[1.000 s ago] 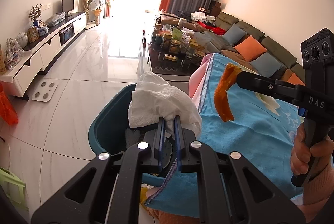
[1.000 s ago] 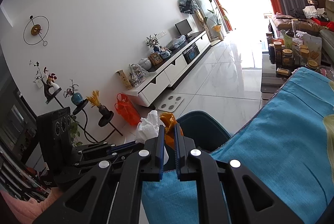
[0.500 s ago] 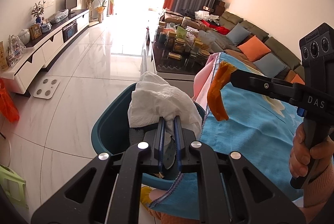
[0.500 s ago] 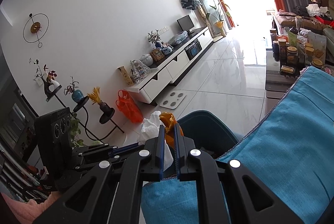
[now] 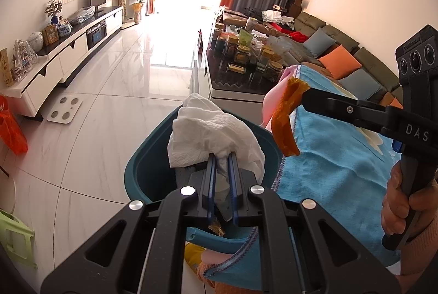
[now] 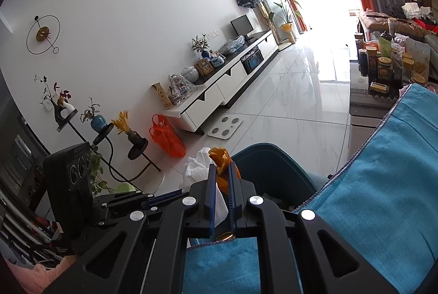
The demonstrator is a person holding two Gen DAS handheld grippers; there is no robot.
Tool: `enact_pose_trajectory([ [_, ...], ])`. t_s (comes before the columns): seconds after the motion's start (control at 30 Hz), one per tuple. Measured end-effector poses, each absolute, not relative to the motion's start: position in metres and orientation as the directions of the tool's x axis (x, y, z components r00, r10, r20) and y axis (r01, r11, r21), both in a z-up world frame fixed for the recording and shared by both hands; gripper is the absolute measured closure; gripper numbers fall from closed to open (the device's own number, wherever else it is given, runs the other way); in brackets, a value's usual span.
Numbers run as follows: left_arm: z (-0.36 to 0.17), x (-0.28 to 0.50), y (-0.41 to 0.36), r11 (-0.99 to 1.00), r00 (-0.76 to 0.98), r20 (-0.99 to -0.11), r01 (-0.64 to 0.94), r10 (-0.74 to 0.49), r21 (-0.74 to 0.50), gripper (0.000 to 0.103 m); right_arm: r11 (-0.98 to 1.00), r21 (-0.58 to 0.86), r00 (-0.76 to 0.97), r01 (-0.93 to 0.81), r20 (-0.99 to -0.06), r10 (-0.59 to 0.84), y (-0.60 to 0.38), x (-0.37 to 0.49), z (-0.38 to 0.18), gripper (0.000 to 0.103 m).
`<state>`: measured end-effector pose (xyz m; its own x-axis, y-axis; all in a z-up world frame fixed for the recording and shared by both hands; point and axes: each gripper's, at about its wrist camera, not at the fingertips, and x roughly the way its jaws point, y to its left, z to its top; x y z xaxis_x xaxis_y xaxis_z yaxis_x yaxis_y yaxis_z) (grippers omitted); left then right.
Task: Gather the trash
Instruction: 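Lower the white tissue into the teal bin with the left gripper while the right gripper lowers the orange peel, then open both grippers to drop the tissue and orange peel into the bin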
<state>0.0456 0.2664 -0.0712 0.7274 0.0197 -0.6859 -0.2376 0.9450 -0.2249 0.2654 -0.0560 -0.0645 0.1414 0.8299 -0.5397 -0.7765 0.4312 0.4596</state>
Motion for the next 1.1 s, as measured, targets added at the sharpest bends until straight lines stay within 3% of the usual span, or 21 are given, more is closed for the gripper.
enact_pose_trajectory([
  [0.87, -0.106, 0.078, 0.274, 0.933, 0.665, -0.747, -0.267, -0.004, -0.243, 0.093, 0.484, 0.453, 0.128, -0.748, -0.618, 0.776, -0.025, 0.269, -0.087, 0.096],
  [1.1, -0.133, 0.095, 0.28, 0.918, 0.628, -0.776, -0.274, -0.055, -0.286, 0.084, 0.491, 0.457, 0.129, -0.742, -0.621, 0.773, -0.027, 0.269, -0.089, 0.095],
])
